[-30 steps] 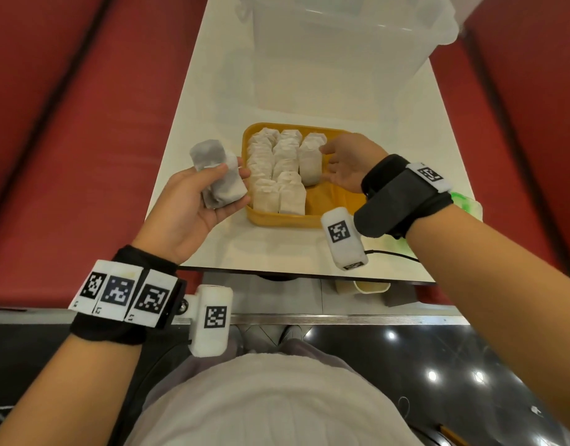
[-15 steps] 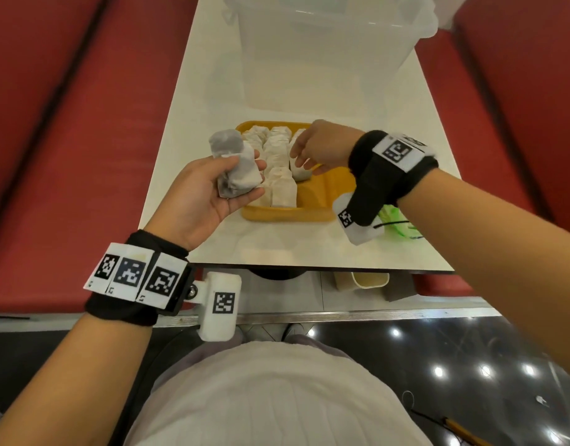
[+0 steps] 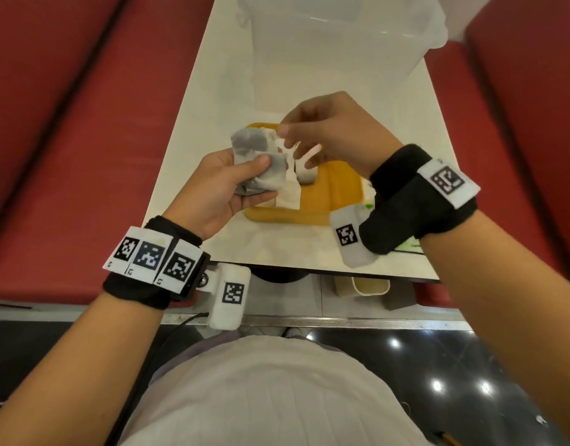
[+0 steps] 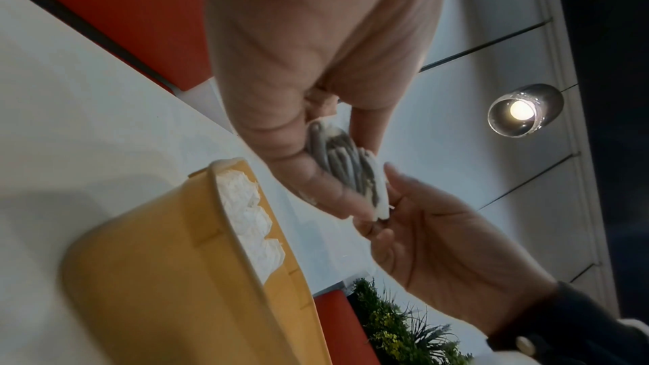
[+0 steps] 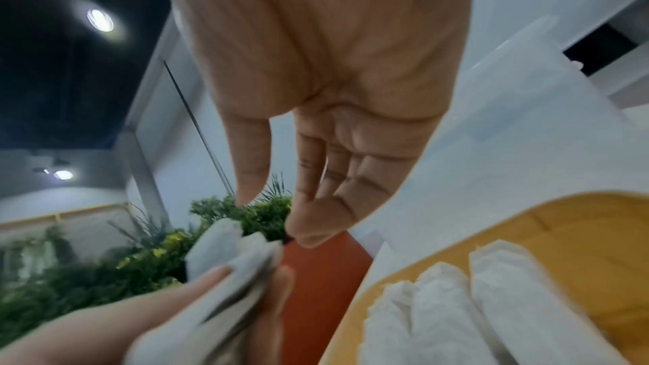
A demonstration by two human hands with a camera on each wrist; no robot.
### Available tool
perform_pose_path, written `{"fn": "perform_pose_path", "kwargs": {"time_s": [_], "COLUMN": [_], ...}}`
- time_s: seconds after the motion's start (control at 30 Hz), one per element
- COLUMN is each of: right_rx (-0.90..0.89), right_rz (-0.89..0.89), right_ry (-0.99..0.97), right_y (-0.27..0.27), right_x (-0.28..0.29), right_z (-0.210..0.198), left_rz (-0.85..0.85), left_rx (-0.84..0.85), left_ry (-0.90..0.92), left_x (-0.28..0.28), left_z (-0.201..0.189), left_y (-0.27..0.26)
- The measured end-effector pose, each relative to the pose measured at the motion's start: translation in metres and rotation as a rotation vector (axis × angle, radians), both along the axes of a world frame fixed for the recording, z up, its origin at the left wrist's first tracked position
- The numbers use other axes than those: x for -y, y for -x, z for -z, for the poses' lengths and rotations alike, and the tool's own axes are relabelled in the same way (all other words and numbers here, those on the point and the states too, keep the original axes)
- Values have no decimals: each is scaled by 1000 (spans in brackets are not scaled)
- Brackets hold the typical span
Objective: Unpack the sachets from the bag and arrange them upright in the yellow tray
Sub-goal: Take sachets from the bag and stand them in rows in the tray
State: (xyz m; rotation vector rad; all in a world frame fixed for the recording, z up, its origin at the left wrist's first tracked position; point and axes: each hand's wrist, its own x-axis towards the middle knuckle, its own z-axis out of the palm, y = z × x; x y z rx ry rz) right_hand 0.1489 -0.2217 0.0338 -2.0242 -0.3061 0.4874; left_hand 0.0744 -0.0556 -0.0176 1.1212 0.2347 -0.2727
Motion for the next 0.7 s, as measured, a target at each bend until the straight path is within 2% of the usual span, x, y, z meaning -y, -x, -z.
{"fn": "perform_pose_path", "kwargs": {"time_s": [0.07,0.2,0.37,0.47,0.6,0.7], "right_rx": [32,154,206,113,-164,-295], "right_rz": [-4,126,267,355,451,492], "right_ry": [11,11,-136,-282,-587,-724], "right_y": [16,32,39,40,43,45], "right_x": [0,5,18,28,38,42], "right_z": [2,17,24,20,18,21], "left_rz": [-8,20,63,37,37,41], "left_rx": [3,-2,-21,-35,-46,-37], "left_ry": [-9,49,146,127,82,62], "left_x": [4,14,25,28,33,36], "left_z": [-1,-5,-9,-9,-7,-8], "left_y": [-2,-4,-3,-3,0,2]}}
